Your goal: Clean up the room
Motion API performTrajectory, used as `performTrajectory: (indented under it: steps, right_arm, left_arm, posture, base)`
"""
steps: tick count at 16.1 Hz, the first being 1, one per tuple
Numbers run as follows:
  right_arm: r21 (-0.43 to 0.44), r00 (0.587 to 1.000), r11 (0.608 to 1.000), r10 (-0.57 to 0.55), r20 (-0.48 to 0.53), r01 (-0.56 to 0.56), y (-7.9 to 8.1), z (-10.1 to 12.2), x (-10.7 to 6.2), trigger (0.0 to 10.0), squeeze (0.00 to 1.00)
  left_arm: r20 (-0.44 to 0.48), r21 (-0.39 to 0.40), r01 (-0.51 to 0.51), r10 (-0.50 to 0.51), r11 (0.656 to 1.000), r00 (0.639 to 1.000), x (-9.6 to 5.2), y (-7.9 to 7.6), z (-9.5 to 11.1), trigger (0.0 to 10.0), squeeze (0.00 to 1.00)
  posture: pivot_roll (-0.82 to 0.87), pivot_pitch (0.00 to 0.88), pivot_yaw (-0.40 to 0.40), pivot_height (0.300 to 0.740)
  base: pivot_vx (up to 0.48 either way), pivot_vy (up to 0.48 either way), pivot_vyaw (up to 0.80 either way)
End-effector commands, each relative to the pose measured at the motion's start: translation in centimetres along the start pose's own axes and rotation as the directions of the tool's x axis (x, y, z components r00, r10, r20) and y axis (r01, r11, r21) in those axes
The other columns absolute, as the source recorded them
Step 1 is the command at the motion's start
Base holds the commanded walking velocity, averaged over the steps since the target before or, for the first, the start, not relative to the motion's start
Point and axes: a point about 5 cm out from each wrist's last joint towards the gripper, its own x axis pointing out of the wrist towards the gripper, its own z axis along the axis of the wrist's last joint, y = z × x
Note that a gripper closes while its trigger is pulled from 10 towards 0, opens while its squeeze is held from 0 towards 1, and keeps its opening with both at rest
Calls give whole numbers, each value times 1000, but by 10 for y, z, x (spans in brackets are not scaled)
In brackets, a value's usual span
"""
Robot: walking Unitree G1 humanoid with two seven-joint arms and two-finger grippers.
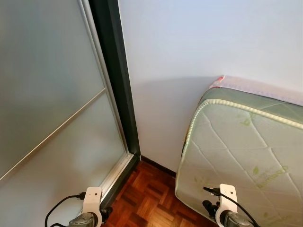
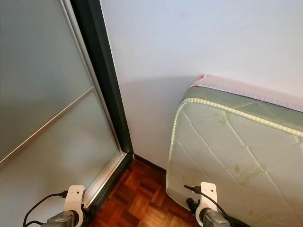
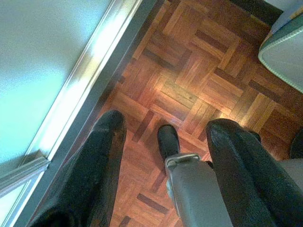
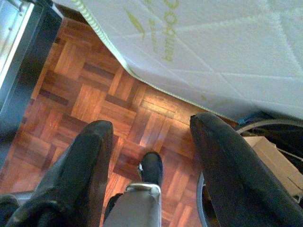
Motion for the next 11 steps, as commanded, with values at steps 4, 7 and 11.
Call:
performTrajectory:
  steps: [4,7,11]
  right_arm:
    - [11,1000,1000,10,-10,-10,2,-2,0,10000,0]
    - [7,1000,1000,13,-11,-13,2,-3,0,10000,0]
    - [16,1000,1000,10,-5,-10,2,-1,0,10000,0]
  left_arm:
    - [-30,21,2,-1,1000,1000,-1,1,-7,10000,0]
    - [-27,20,5,-5,1000,1000,-1,1,-7,10000,0]
    - [-21,13,8,-7,1000,1000,-1,1,-6,10000,0]
  posture:
    - [-29,0,27,740]
    - [-26,0,25,740]
    - [-24,0,25,740]
  base:
    - [0,0,0]
    - [0,0,0]
    - [0,0,0]
